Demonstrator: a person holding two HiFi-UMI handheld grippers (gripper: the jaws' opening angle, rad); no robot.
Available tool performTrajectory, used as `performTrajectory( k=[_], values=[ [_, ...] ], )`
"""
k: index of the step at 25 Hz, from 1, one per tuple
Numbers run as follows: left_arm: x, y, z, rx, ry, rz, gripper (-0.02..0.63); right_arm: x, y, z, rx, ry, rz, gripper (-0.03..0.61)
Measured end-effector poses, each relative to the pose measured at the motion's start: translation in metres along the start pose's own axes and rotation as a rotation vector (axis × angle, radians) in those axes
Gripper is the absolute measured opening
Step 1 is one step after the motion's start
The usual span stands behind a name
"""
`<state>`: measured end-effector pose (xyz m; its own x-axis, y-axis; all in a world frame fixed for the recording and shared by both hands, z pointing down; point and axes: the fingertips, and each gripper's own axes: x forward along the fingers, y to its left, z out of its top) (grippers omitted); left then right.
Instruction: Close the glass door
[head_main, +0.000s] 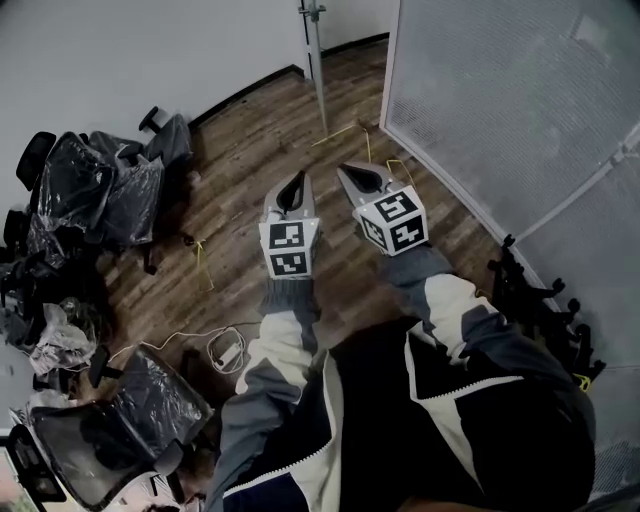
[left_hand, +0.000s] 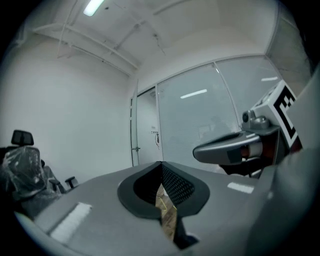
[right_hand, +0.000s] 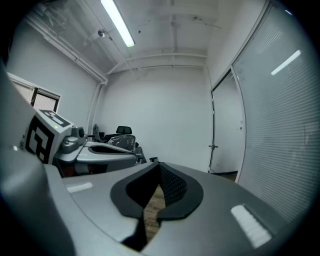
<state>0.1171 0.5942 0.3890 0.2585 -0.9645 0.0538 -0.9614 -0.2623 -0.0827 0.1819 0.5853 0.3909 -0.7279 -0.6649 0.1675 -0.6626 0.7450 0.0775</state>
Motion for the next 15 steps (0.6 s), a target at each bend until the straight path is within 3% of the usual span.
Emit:
performTrajectory(
  k=[2, 7, 15],
  values=[
    [0.0, -0.007, -0.007, 0.028, 0.001, -0.01, 0.006, -0.003, 0.0, -0.005, -0.027, 0.008, 0.003, 0.005],
    [0.008, -0.01, -0.032, 0.001, 0.019, -0.024, 0.006, -0.001, -0.01, -0.023, -0.044, 0.051, 0.007, 0.005],
    [0.037, 0.003, -0.052, -0.093, 0.023, -0.072, 0.006, 0.036, -0.028, -0.045, -0.019, 0.095, 0.034, 0.005]
  ],
)
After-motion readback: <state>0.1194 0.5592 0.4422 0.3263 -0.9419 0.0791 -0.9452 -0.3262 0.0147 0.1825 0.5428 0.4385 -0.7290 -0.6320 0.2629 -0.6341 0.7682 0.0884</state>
